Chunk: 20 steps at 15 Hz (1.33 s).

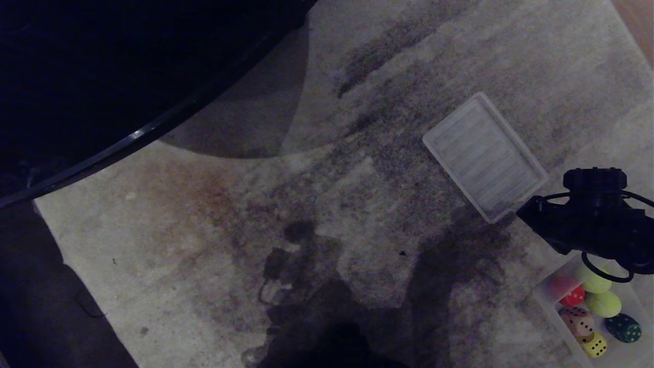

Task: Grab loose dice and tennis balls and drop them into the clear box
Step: Close the lid

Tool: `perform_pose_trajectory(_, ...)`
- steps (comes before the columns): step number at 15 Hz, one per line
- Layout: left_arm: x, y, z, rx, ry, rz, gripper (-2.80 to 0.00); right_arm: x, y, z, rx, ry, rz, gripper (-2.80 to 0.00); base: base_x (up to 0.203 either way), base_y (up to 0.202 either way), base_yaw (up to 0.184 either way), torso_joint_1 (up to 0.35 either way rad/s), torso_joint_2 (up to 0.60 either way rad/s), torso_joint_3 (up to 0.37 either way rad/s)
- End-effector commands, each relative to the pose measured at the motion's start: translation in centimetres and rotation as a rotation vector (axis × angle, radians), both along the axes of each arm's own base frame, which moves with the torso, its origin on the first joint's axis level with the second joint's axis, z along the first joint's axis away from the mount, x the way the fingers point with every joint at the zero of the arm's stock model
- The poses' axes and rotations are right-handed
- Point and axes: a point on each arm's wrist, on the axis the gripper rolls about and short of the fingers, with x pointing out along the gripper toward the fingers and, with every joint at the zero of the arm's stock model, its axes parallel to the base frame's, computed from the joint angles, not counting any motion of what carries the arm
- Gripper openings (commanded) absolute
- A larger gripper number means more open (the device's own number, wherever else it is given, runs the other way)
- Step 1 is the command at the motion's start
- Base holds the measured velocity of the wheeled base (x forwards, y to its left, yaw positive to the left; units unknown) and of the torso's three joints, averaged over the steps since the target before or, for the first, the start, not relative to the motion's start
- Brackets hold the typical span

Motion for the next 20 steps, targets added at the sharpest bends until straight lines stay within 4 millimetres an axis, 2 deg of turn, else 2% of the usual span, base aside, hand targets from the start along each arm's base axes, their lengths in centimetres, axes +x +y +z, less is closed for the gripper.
perform_pose_trajectory(1,0.0,0.0,0.0,-0.001,0.001,0.001,-2.80,0.9,-0.2,-1.4,0.044,0.023,-0.028,0.00,0.000,0.000,0.000,0.000,0.00,0.000)
perform_pose_trajectory(9,0.0,0.0,0.0,-0.001,0.001,0.001,-2.80,4.0,-0.5,-3.4,0.130,-0.083,-0.072,0.00,0.000,0.000,0.000,0.000,0.00,0.000)
perform_pose_trajectory(10,0.0,0.0,0.0,-0.001,0.001,0.001,-2.80,4.1,-0.5,-3.6,0.133,-0.086,-0.071,-2.80,0.000,0.000,0.000,0.000,0.00,0.000)
perform_pose_trajectory(16,0.0,0.0,0.0,-0.001,0.001,0.001,-2.80,4.6,-0.4,-4.3,0.138,-0.086,-0.060,-2.80,0.000,0.000,0.000,0.000,0.00,0.000)
perform_pose_trajectory(18,0.0,0.0,0.0,-0.001,0.001,0.001,-2.80,4.4,-0.4,-3.9,0.137,-0.094,-0.059,-2.80,0.000,0.000,0.000,0.000,0.00,0.000)
perform_pose_trajectory(20,0.0,0.0,0.0,-0.001,0.001,0.001,-2.80,4.0,-0.4,-2.7,0.136,-0.123,-0.057,-2.80,0.000,0.000,0.000,0.000,0.00,0.000)
